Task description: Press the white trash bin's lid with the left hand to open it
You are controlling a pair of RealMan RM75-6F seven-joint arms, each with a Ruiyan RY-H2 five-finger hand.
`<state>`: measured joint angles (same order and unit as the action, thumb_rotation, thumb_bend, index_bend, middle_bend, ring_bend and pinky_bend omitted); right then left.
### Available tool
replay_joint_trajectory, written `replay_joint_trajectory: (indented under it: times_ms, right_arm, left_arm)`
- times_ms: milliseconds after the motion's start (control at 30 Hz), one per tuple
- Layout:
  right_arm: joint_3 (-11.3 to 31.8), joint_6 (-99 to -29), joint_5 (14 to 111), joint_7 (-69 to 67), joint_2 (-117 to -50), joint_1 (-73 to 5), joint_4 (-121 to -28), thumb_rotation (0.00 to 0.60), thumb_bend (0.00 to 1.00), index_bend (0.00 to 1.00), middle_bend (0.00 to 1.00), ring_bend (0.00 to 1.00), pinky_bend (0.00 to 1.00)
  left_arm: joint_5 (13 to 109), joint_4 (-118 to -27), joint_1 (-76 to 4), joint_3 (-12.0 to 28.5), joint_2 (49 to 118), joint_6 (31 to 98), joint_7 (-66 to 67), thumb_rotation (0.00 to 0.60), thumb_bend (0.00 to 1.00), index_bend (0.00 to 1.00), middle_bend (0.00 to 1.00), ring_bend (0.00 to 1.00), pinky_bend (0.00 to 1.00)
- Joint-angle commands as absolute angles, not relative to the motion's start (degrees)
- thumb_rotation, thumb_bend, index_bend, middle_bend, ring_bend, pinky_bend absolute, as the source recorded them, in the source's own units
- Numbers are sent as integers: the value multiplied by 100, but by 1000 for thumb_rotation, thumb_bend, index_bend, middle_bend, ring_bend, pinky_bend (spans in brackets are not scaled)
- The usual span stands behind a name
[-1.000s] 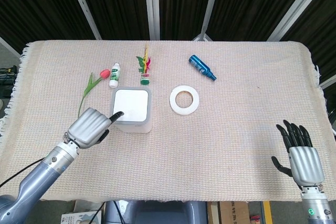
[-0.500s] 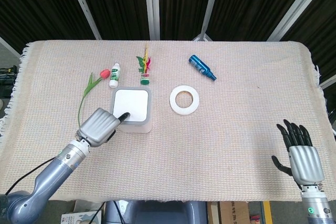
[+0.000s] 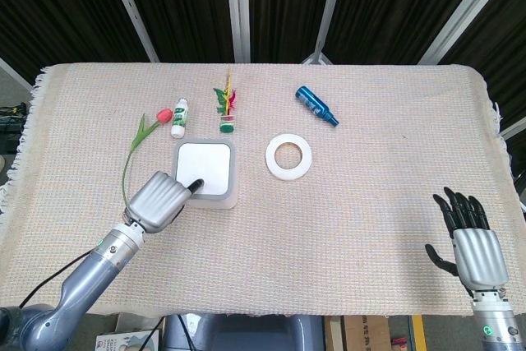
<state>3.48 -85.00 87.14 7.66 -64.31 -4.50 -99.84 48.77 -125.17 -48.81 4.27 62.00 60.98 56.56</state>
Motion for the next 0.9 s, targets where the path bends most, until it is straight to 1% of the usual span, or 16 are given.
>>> replay_joint_trajectory:
  times_ms: [33,200,267,400,467,533,567,633,733,833,900]
  right_arm:
    - [348,-8492,8710,774,-6437,-455,-9984,600,268,121,19,0,0]
    - [348,-8492,8718,800,-6456,-463,-9982,600,267,121,19,0,0]
    - [351,-8493,8711,811,-6463,-464,-9983,600,268,121,19,0,0]
    - [352,-8481,8695,821,-6470,-468,-9978,600,268,121,19,0,0]
    - [353,-8469,8689,819,-6469,-474,-9975,600,268,121,19,0,0]
    - [354,-8464,8687,818,-6468,-478,-9973,600,268,121,19,0,0]
    - [352,-8459,8687,819,-6470,-480,-9971,600,269,121,19,0,0]
    - [350,-8456,8691,822,-6474,-484,-9970,600,268,122,19,0,0]
    - [345,-8449,8698,839,-6480,-489,-9975,600,268,121,19,0,0]
    - [340,-8433,8699,870,-6494,-498,-9976,600,268,121,19,0,0]
    - [338,-8430,8708,887,-6504,-504,-9979,600,268,121,19,0,0]
  left_arm:
    - [4913,-12570,-4885,381,6172,6184,5682,600,657,311,857,782,659]
    - [5053,-12631,-4885,407,6109,6330,5600,600,642,284,840,774,659]
    - [5247,-12664,-4849,483,6087,6427,5426,600,595,274,801,753,659]
    - [5797,-12826,-4682,646,5964,6729,4998,600,461,263,671,654,643]
    - [6269,-12919,-4501,701,5878,6987,4681,600,394,259,568,563,605]
    - [6666,-12991,-4312,692,5797,7226,4434,600,355,250,471,474,557]
    - [6920,-13034,-4156,643,5721,7393,4290,600,345,246,437,440,531]
    - [7298,-13127,-3853,502,5560,7692,4105,600,317,235,363,351,433]
    - [7747,-13167,-3392,222,5352,8099,3924,600,269,225,301,266,323]
    - [8365,-12967,-2705,-234,5139,8672,3635,600,231,220,261,209,250]
    - [8608,-12743,-2338,-459,5100,8979,3402,600,220,213,239,189,231]
